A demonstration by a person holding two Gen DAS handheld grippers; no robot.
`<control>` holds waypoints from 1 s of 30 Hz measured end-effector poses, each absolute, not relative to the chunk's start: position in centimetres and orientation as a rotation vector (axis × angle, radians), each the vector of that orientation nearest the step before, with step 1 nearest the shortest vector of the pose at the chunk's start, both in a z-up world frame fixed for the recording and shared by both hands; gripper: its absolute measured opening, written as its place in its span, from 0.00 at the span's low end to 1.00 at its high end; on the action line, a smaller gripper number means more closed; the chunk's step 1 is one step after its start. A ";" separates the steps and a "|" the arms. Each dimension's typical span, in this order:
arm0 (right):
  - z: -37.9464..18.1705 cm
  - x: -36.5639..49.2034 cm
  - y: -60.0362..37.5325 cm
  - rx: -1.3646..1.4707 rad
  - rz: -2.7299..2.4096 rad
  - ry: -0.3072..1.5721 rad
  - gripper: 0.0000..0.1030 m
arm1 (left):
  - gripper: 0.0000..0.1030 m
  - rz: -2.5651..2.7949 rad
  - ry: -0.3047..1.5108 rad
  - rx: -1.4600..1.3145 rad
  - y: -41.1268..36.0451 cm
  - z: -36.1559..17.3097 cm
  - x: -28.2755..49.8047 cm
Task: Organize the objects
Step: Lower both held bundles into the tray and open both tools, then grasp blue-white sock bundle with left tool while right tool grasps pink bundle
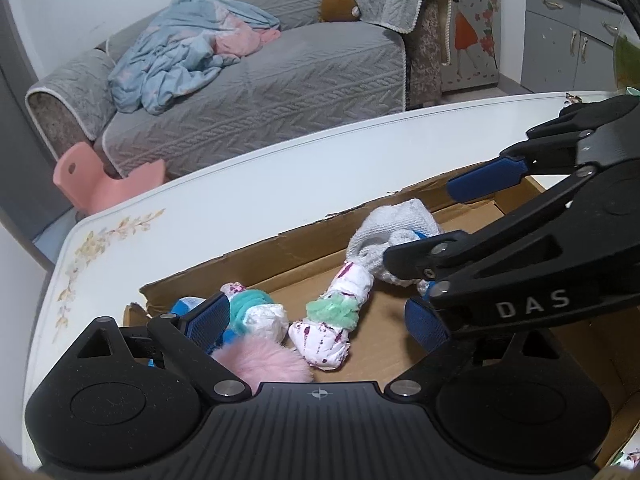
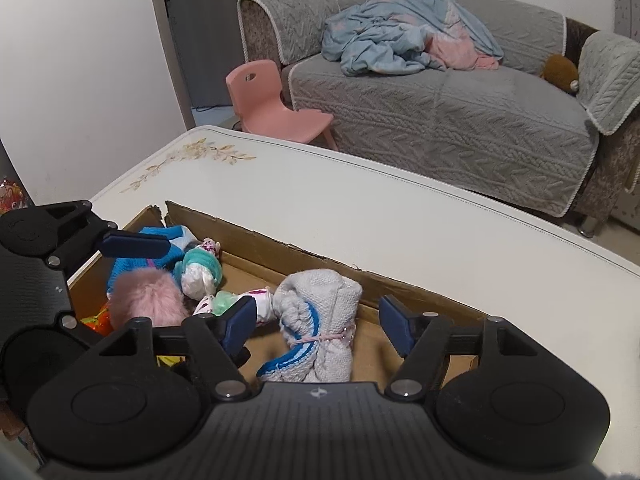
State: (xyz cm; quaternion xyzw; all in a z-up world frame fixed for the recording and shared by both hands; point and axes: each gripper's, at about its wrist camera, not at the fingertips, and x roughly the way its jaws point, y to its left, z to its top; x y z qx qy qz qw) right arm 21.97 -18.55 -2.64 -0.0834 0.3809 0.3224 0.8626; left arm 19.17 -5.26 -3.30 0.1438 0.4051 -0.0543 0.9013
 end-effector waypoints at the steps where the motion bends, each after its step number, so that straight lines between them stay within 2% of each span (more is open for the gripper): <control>1: -2.6 21.9 -18.5 -0.179 0.675 0.798 0.63 | 0.94 -0.112 0.839 0.293 -5.2 -3.3 19.1; 13: -1.0 20.1 -19.1 -0.152 0.654 0.779 0.70 | 0.94 -0.100 0.863 0.135 -3.5 -1.1 17.3; 15: -0.6 19.5 -19.4 -0.149 0.651 0.761 0.75 | 0.94 -0.108 0.846 0.122 -3.4 -0.6 16.4; 17: -0.3 18.9 -19.9 -0.139 0.648 0.754 0.75 | 0.95 -0.106 0.832 0.113 -3.2 0.1 15.6; 22: 0.7 16.6 -21.2 -0.103 0.649 0.724 0.77 | 0.96 -0.087 0.800 0.076 -2.3 1.5 12.6; 26: 1.5 13.3 -22.2 -0.108 0.664 0.689 0.84 | 0.99 -0.076 0.747 0.040 -0.8 2.6 9.3; 30: 1.9 9.8 -23.6 -0.114 0.675 0.643 0.87 | 0.99 -0.053 0.706 -0.029 1.0 3.0 5.7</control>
